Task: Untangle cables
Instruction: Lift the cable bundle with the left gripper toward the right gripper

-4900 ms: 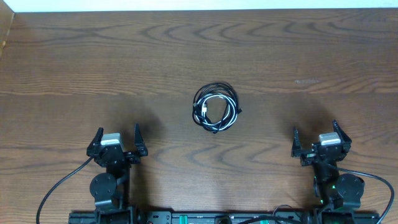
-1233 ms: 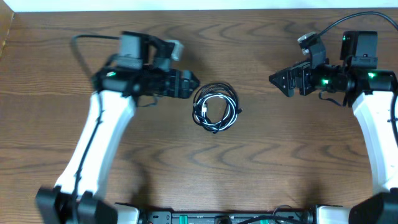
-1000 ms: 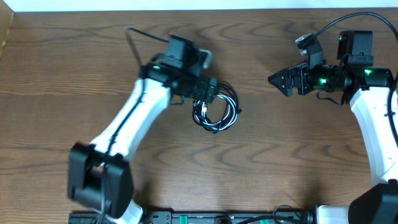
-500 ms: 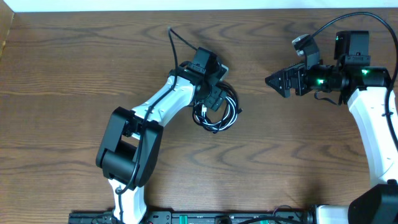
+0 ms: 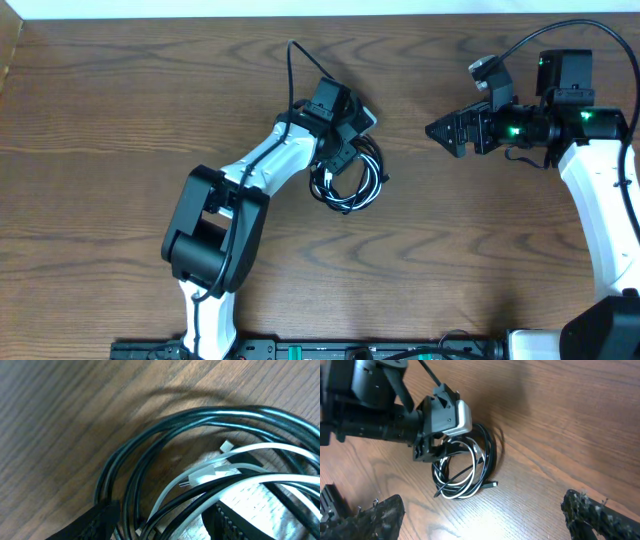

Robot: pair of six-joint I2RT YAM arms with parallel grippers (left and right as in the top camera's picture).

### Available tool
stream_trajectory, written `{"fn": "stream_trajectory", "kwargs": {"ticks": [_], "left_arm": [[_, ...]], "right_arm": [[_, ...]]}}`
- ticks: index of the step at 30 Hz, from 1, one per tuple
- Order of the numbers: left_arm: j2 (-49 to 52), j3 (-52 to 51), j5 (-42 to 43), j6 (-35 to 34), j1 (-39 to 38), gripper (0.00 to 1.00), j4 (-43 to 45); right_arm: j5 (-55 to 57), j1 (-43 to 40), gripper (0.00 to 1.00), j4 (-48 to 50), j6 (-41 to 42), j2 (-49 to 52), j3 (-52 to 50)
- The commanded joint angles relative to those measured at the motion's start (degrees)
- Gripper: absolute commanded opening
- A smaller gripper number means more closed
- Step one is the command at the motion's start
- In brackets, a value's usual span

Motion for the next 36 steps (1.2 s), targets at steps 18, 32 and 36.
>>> {"fn": "stream_trajectory", "kwargs": {"ticks": [18,32,36], "left_arm": [[2.58,0.72,-0.72,0.87,0.04,0.07,2.14],[-18.36,1.05,-0.35,-33.31,1.18,0.07,-0.92],[-22.84,1.05,0.57,-39.32,1.16,0.08,-3.85]], "right_arm": [[-0.98,0.28,0.99,-1.14,-0.68,0.00,0.52],[-1.03,1.29,0.94,1.79,6.27,0.00,0.52],[-0.98,3.74,0.87,4.22,9.11,0.00,0.52]]}}
